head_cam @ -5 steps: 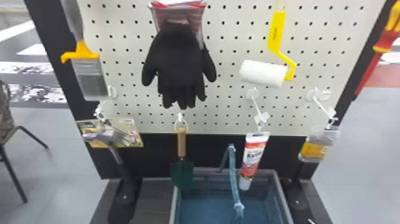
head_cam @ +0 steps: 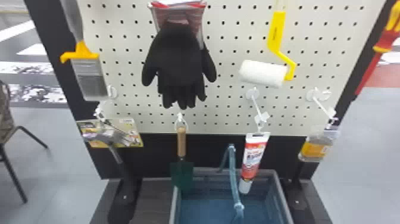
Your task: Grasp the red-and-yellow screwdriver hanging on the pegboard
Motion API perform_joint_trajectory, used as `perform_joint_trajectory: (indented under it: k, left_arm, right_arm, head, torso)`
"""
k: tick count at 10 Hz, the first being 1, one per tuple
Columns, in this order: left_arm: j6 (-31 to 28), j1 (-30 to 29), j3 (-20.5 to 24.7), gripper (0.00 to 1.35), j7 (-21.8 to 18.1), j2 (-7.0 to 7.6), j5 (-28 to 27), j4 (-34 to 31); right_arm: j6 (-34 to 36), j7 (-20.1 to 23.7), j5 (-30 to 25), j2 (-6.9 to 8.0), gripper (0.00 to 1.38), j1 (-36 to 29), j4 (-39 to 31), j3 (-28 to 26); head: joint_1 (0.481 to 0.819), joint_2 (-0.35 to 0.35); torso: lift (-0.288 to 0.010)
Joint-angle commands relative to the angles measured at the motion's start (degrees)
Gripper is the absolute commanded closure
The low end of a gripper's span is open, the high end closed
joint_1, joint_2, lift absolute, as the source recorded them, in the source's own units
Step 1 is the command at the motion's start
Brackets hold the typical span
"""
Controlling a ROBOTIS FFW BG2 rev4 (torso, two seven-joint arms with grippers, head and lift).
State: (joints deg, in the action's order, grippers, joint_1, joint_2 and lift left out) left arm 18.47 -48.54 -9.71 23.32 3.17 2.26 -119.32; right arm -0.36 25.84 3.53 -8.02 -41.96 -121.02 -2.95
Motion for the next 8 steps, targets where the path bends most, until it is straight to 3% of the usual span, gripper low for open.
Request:
perform_joint_trajectory:
  k: [1,8]
  left_arm:
    - [-0.3,-1.0,0.3,0.38,0.0,-0.01,-0.2,0.0]
    - [-0.7,-1.0,0.2,0.38,0.0,-0.01,-0.3,0.0]
  right_arm:
    - [-0.2,0.0,0.2,0.11,0.34,0.1,-0.7,0.0]
    - [3.0,0.0,0.3,1.61,0.34,-1.0,-11.2,-2.5]
  head:
    - [0.549,0.000]
    - [0.549,0.000]
  torso:
    - [-0.100]
    - [-0.100]
